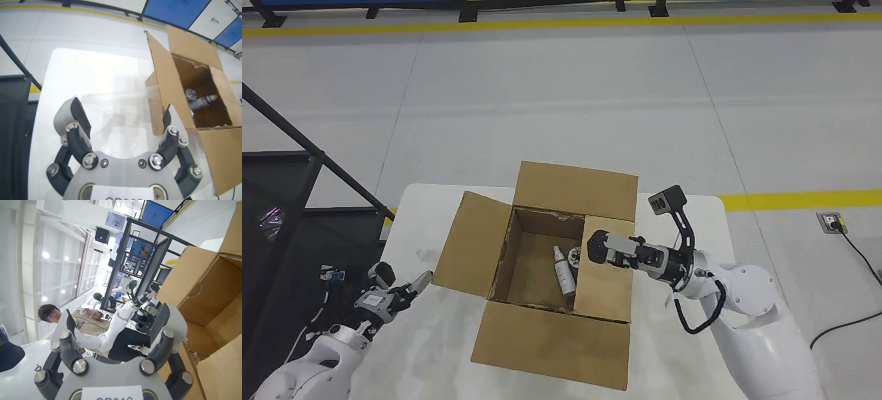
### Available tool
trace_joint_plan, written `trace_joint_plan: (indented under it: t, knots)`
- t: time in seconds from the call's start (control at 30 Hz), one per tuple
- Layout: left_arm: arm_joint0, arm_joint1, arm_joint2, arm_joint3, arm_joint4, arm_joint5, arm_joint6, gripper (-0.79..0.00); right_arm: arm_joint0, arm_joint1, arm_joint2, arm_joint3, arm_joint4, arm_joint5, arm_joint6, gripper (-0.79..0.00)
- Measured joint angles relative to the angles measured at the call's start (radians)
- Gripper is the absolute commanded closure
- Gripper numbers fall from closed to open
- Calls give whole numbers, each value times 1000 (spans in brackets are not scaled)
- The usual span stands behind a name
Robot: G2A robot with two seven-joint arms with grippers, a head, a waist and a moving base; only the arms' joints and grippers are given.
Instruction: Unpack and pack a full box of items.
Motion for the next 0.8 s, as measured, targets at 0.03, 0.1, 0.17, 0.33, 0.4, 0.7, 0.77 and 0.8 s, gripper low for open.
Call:
trace_joint_plan:
  t: [0.03,0.1,0.17,0.33,0.4,0.7,0.77,0.8]
  knots:
    - [16,1,-18,-45,9,-1,3,-785,-8,1,5,2,8,-7,-2,-785]
    - [34,3,-43,-126,16,-10,-4,-785,-16,7,26,12,26,-38,23,-785]
    - [40,6,-60,-195,0,-28,-27,-785,-24,13,54,24,42,-73,50,-785]
    - [-7,15,-29,-338,-72,-77,-142,-785,-84,34,159,30,91,-165,114,-785]
    - [-57,18,30,-357,-70,-74,-197,-785,-127,43,212,18,117,-211,139,-785]
    - [-439,-3,470,-105,-145,17,-399,-785,-334,78,419,-26,203,-347,226,-785]
    - [-524,-14,557,-13,-207,38,-435,-785,-375,83,447,-32,187,-350,217,-785]
    - [-547,-15,577,12,-227,40,-441,-785,-386,84,453,-32,180,-350,213,-785]
